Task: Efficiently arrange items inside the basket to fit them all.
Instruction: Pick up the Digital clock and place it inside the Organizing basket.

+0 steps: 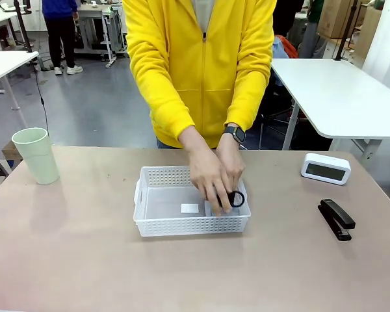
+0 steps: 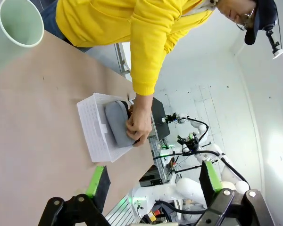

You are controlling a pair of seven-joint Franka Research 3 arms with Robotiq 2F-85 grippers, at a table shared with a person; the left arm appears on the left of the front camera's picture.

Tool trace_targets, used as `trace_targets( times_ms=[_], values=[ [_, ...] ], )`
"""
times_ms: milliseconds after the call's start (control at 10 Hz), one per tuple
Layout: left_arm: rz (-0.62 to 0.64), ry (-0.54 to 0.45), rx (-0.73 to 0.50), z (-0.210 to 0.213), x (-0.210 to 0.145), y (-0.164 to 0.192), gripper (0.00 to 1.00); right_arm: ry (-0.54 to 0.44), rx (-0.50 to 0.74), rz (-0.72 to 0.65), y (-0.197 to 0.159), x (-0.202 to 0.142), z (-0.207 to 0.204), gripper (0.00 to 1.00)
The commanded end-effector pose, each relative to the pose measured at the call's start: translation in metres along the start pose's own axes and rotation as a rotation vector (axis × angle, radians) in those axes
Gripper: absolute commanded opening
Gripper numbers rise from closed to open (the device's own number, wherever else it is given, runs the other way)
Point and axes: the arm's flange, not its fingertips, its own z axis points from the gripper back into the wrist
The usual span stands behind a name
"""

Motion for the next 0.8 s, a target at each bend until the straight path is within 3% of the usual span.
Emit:
trace_targets(
  times_ms=[0,200,500,700],
  values=[
    [-0.024,-0.014,-0.024,0.0,0.002,-0.001,1.0,0.052,-0.25,0.079,0.044,0.011,-0.052,1.0],
    [-0.024,-0.014,-0.024,0.0,0.002,-0.001,1.0,0.157,-0.377,0.167,0.072,0.027,-0.1,1.0],
    [-0.024,-0.014,-0.024,0.0,0.002,-0.001,1.0,0.275,-0.45,0.285,0.087,0.035,-0.16,1.0],
    [-0.024,-0.014,-0.024,0.0,0.002,-0.001,1.0,0.308,-0.641,0.411,0.106,0.044,-0.229,1.0]
  ],
)
